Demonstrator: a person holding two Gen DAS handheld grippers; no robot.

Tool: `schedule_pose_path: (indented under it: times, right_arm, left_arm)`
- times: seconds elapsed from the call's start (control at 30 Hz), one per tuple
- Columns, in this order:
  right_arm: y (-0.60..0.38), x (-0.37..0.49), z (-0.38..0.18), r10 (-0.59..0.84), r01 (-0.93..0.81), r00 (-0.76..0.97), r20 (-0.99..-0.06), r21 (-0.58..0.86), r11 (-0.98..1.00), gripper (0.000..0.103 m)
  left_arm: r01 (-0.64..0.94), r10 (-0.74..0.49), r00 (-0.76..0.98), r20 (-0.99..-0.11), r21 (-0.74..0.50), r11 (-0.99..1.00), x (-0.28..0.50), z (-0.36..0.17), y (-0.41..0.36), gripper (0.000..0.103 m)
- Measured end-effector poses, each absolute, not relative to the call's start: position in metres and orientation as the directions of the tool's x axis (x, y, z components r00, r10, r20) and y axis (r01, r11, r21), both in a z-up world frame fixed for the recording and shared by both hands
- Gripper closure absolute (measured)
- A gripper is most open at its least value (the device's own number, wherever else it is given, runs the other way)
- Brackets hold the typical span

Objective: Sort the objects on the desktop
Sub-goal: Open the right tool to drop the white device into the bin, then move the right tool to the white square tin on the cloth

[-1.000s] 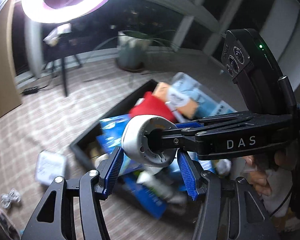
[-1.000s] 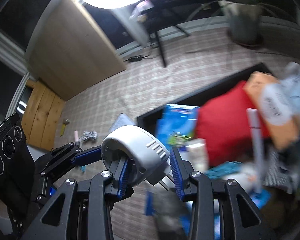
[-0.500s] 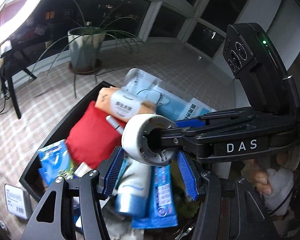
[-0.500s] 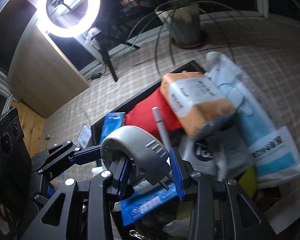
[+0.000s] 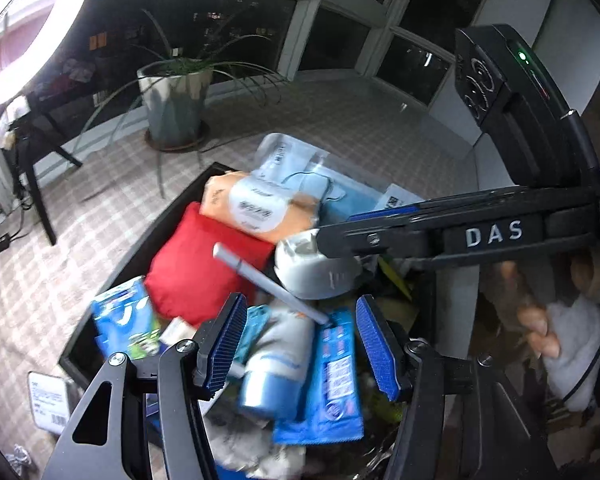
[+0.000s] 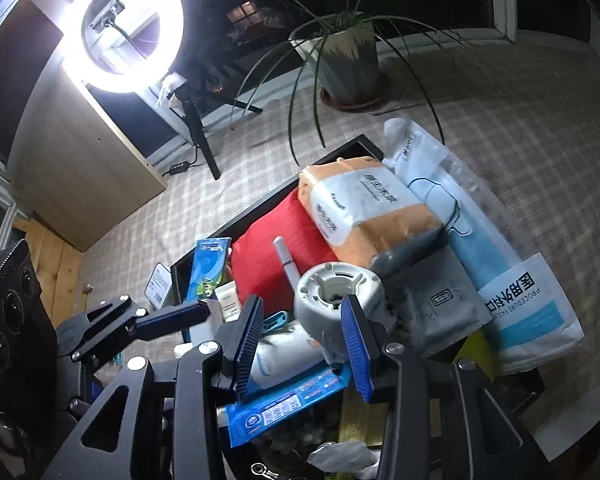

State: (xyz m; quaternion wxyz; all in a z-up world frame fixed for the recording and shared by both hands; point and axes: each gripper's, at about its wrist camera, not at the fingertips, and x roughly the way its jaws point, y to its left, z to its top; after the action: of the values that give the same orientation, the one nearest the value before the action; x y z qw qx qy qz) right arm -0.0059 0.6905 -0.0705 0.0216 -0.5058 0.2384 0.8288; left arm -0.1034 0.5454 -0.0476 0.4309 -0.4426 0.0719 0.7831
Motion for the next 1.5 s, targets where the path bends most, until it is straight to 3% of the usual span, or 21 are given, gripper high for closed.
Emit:
schedule_pose_path:
  times: [0.27,0.37,0.67,0.8,1.2,1.5]
  right_arm:
    - [0.666,-0.01,-0.064,-0.23,-0.252,-0.495,-0.838,0.392,-0.885,0.065]
    - [0.644,-0.018,-0.062,-0.248,-0.219,-0.501,-0.829,0.399,-0.89,0.058]
    - [0.567,-0.056,-0.073,-0.343,-0.15,-0.482,-0.806,0.462,-0.874,0.056]
    - [0.53,-0.074,-0.087,-0.401,-0.127,-0.462,-0.791,0.507,-0.853,0.051]
    - [0.472,-0.128,-0.151,-0.488,-0.245,-0.375,-0.788,0.592,-0.768,0.051]
    - [0.451,-0.151,-0.178,-0.474,-0.295,-0.32,-0.82,0.562,-0.773,0.051]
  left_arm:
    - [-0.68,0.568,-0.299,-0.767,-0.247,-0.691,-0.114,-0.051,0.478,0.04]
    - [-0.644,0.537,-0.316,-0.782,-0.239,-0.727,-0.12,-0.06,0.445,0.038]
    - [-0.58,0.437,-0.349,-0.829,-0.175,-0.796,-0.141,-0.09,0.354,0.034]
    - [-0.556,0.404,-0.331,-0.853,-0.17,-0.814,-0.157,-0.113,0.323,0.034]
    - [-0.562,0.455,-0.232,-0.86,-0.263,-0.784,-0.191,-0.157,0.292,0.034]
    - [-0.559,0.499,-0.204,-0.842,-0.318,-0.766,-0.2,-0.173,0.291,0.033]
